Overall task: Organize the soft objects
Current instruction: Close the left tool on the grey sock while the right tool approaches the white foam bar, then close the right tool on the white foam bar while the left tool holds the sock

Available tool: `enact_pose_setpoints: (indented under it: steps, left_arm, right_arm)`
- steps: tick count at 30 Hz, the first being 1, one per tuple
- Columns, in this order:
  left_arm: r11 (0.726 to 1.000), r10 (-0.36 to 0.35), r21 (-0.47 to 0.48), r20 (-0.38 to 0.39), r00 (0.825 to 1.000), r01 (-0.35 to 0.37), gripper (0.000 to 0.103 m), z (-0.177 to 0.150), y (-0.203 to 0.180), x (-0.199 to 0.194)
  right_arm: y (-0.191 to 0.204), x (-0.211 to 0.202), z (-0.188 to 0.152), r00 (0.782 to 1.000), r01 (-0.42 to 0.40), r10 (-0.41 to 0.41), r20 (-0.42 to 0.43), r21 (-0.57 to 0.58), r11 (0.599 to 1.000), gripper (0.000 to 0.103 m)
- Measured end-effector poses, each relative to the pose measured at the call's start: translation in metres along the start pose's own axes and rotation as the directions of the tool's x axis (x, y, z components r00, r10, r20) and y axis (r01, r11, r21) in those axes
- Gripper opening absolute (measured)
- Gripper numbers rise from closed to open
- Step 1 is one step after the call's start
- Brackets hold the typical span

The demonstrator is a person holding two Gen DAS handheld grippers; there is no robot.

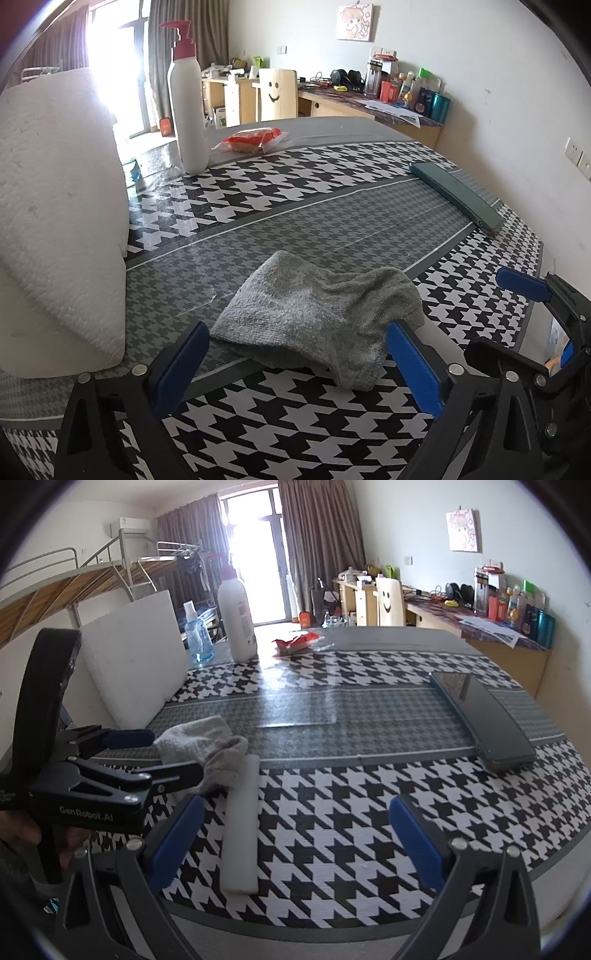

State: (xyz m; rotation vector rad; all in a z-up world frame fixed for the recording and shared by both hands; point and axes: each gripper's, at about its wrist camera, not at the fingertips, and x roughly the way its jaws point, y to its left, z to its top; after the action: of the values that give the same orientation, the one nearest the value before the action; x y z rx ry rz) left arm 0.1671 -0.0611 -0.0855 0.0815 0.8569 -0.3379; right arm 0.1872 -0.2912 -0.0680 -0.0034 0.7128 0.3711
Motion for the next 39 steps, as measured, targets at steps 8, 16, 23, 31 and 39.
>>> enact_pose_setpoints:
  steps: [8, 16, 23, 31, 39]
  left_arm:
    - [1.000, 0.005, -0.014, -0.030, 1.000, -0.005, 0.072, 0.003, 0.004, 0.009]
    - [0.999, 0.033, -0.010, -0.021, 0.999, -0.033, 0.044, 0.006, 0.003, 0.011]
    - [0.998, 0.001, -0.055, -0.012, 1.000, -0.002, 0.022, 0.007, 0.013, 0.011]
    - [0.998, -0.017, -0.055, 0.009, 1.000, 0.017, 0.010, 0.005, 0.012, 0.001]
    - [0.999, -0.012, -0.049, 0.053, 0.999, 0.014, 0.010, 0.004, 0.013, -0.020]
  right_arm:
    - [0.001, 0.004, -0.001, 1.000, -0.016, 0.017, -0.024, 0.007, 1.000, 0.102]
    - [0.002, 0.006, 0.000, 0.999, -0.022, 0.022, -0.029, 0.007, 1.000, 0.102]
    - [0.003, 0.005, -0.003, 0.999, -0.027, 0.027, -0.034, 0.006, 1.000, 0.102]
    - [0.009, 0.000, -0.005, 0.999, -0.028, 0.027, -0.035, -0.007, 1.000, 0.102]
    - [0.018, 0.004, -0.003, 0.998, -0.014, 0.012, -0.057, -0.019, 1.000, 0.097]
